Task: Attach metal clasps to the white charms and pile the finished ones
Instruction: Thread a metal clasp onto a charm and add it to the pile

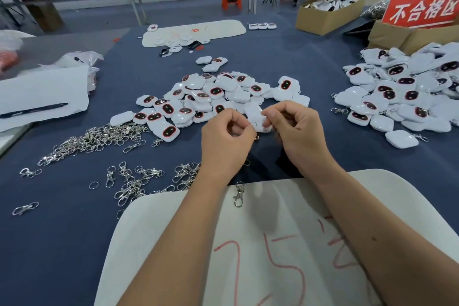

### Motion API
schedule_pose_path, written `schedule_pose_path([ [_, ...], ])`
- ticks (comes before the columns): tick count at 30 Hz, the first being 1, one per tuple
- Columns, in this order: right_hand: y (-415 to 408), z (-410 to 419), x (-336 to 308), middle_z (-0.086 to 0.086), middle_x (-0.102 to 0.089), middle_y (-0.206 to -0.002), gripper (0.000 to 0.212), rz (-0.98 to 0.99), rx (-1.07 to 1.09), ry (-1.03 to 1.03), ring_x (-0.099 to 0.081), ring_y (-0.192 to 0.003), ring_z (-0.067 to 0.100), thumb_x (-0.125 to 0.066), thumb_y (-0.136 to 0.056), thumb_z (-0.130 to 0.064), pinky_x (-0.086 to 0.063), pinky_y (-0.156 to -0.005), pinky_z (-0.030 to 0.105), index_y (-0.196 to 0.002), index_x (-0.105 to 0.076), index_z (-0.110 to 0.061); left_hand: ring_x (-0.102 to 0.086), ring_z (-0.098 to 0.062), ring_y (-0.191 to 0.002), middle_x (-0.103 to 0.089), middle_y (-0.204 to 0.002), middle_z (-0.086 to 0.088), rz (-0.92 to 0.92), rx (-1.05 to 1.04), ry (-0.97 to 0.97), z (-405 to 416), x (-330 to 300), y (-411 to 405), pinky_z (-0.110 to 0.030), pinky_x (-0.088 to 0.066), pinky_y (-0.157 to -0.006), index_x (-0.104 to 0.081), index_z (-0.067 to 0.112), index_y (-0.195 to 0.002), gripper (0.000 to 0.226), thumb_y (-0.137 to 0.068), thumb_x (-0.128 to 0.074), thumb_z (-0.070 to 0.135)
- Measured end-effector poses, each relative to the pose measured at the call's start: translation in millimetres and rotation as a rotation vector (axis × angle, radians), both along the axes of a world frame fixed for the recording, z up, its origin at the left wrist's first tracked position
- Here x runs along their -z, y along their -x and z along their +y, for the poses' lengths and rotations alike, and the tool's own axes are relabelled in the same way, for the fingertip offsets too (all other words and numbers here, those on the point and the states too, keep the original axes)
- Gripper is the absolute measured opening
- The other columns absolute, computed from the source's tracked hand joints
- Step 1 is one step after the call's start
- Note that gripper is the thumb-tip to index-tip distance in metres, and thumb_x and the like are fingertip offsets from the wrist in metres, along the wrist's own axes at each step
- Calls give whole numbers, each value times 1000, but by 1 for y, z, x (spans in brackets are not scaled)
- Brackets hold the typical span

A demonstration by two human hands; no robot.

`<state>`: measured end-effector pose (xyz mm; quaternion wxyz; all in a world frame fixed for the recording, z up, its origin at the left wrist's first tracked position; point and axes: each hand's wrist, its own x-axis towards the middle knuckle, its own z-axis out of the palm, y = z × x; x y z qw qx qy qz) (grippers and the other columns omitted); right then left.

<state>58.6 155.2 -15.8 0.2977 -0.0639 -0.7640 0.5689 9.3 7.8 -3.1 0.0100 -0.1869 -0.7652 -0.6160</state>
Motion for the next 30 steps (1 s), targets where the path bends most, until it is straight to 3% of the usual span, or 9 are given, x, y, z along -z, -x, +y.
schedule_pose_path([
  [3,-1,-3,-1,-11,-71,-111,20,-19,65,-321,-56,-106,4,-65,-99,-6,-43,-86,16,-110,-75,-21,-57,-13,-63,-68,-72,-4,8,-92,-77,-1,0,1,-28,-51,-62,-60,16,-71,14,-80,-69,8],
  [5,-1,-6,-1,-9,-68,-127,38,-80,24,-503,-50,-126,16,-66,-96,1,-40,-107,28,-127,-72,-20,-61,-19,-65,-71,-75,-5,-7,-152,-107,-3,2,4,-32,-53,-67,-60,16,-71,12,-78,-68,12],
  [7,1,-9,-3,-9,-64,-138,55,-217,-20,-590,-46,-134,22,-63,-95,3,-36,-112,41,-142,-63,-26,-65,-24,-72,-73,-78,-5,-34,-180,-127,-4,4,7,-37,-57,-72,-62,16,-74,8,-77,-69,16],
  [13,2,-13,-2,4,-48,-120,59,-362,31,-738,-43,-111,26,-63,-99,-9,-38,-100,42,-153,-48,-26,-63,-4,-73,-70,-79,11,13,-183,-150,-5,5,9,-30,-54,-79,-66,21,-76,12,-83,-74,15],
  [16,2,-15,-1,9,-40,-125,50,-420,45,-740,-38,-115,28,-54,-103,-13,-37,-104,35,-153,-47,-17,-64,-10,-72,-70,-76,7,-20,-183,-174,-6,6,11,-33,-56,-76,-67,20,-77,9,-81,-74,17],
  [19,2,-16,-5,8,-53,-120,33,-416,42,-620,-43,-112,28,-41,-106,-13,-37,-95,33,-131,-63,-11,-67,-20,-71,-73,-78,-5,-79,-161,-218,-6,6,12,-44,-59,-77,-68,14,-80,7,-81,-74,11],
  [21,1,-16,-9,-1,-59,-91,26,-362,65,-475,-47,-92,24,-37,-105,-11,-35,-75,34,-106,-63,-9,-71,-26,-74,-74,-79,-6,-88,-145,-215,-5,6,12,-46,-61,-80,-69,13,-81,10,-80,-76,7],
  [23,-2,-15,-11,-7,-47,-67,22,-295,78,-337,-39,-69,17,-36,-103,-7,-29,-62,35,-90,-54,-5,-73,-29,-77,-75,-79,-5,-89,-118,-209,-5,6,11,-45,-62,-80,-69,13,-81,13,-79,-79,4],
  [30,-6,-11,-14,-11,-39,-54,23,-209,-20,-217,-35,-56,8,-51,-96,-20,-29,-55,27,-76,-57,-12,-73,-23,-74,-76,-80,-1,-31,-93,-182,-4,5,8,-26,-59,-71,-67,18,-80,21,-77,-83,4],
])
